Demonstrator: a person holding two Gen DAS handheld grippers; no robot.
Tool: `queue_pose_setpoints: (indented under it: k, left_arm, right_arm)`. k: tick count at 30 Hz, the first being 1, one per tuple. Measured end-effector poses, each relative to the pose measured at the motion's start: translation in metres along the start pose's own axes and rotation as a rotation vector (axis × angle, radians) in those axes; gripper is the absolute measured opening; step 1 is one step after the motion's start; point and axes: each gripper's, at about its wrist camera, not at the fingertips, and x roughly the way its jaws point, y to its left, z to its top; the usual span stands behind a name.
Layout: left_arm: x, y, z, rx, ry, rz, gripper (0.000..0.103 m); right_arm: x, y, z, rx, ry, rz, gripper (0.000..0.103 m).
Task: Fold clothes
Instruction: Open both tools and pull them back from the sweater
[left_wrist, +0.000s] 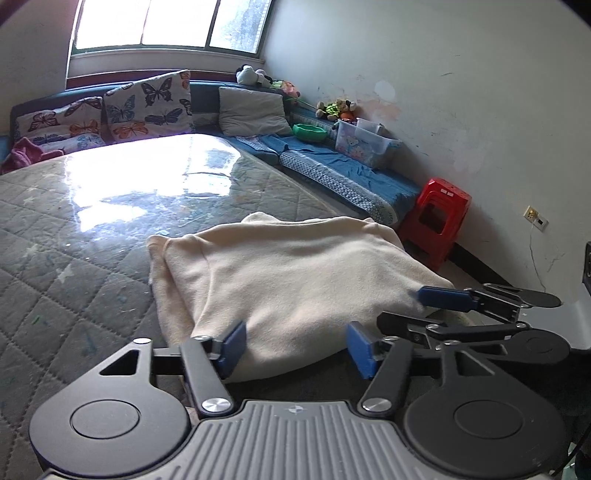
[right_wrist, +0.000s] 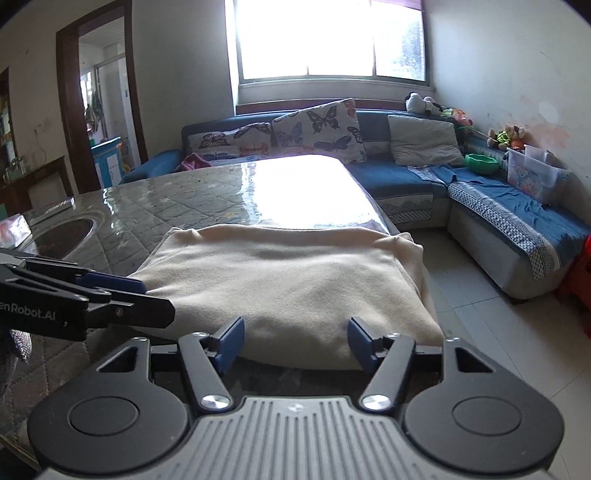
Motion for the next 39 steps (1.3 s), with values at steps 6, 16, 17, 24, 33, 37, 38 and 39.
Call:
queue_pose_setpoints:
  k: [6, 16, 17, 24, 33, 37, 38, 39]
  left_arm:
    - [-0.010, 0.002, -0.006, 0.008, -0.022, 0.035, 0.084]
    - [-0.027, 0.007, -0.017, 0.016, -0.053, 0.080, 0.100]
    - [-0.029, 0.007, -0.017, 0.021, -0.058, 0.084, 0.103]
    - [-0.040, 0.007, -0.024, 0.007, -0.081, 0.102, 0.103]
    - [-0.056, 0.010, -0.032, -0.031, -0.106, 0.138, 0.103]
    - [-0.061, 0.009, -0.037, -0.039, -0.104, 0.144, 0.103]
    - [-0.061, 0.008, -0.038, -0.038, -0.103, 0.147, 0.103]
    - [-0.062, 0.007, -0.040, -0.035, -0.103, 0.153, 0.103]
  right_arm:
    - [-0.010, 0.005, -0.002, 0.011, -0.029, -0.033, 0.087]
    - [-0.025, 0.012, -0.007, 0.061, -0.069, -0.062, 0.099]
    - [-0.026, 0.014, -0.008, 0.059, -0.074, -0.065, 0.102]
    - [-0.039, 0.026, -0.009, 0.032, -0.116, -0.081, 0.103]
    - [-0.049, 0.033, -0.016, 0.033, -0.147, -0.094, 0.103]
    - [-0.054, 0.038, -0.018, 0.026, -0.153, -0.105, 0.103]
    - [-0.055, 0.039, -0.019, 0.024, -0.155, -0.108, 0.103]
    - [-0.057, 0.040, -0.019, 0.022, -0.156, -0.110, 0.103]
